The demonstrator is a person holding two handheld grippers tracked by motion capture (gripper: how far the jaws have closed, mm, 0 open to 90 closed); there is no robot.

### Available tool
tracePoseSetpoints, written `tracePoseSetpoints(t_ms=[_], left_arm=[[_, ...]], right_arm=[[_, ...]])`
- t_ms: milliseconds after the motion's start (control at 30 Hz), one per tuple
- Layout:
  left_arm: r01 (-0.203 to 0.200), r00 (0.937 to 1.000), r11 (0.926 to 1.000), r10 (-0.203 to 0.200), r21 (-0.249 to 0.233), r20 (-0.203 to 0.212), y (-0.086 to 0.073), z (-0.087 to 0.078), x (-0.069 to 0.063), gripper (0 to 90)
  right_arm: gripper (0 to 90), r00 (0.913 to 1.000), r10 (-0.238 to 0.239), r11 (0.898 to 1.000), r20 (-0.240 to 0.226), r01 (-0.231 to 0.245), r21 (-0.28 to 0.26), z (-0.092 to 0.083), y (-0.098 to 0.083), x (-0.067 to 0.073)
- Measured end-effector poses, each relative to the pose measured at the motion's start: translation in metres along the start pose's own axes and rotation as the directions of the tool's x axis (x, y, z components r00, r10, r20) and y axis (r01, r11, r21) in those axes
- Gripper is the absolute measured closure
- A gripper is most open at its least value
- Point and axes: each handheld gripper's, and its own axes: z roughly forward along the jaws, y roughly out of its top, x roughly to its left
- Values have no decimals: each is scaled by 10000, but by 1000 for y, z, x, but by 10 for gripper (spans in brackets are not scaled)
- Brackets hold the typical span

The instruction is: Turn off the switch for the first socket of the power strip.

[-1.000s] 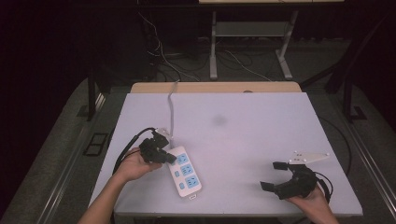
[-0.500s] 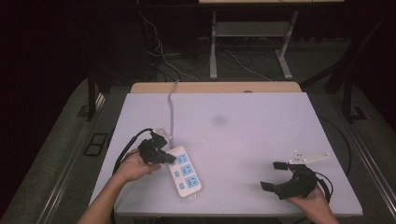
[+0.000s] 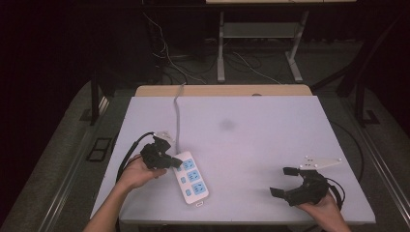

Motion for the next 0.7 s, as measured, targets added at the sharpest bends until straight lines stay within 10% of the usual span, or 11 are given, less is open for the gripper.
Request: tracePoseSetpoints(t_ms=[700], left_arm=[[422,9973,9868,-509,-1566,-521,-5,-40,2,890]], right_arm=[[4,10000,8,10000,33,-8,-10,0,0,1]])
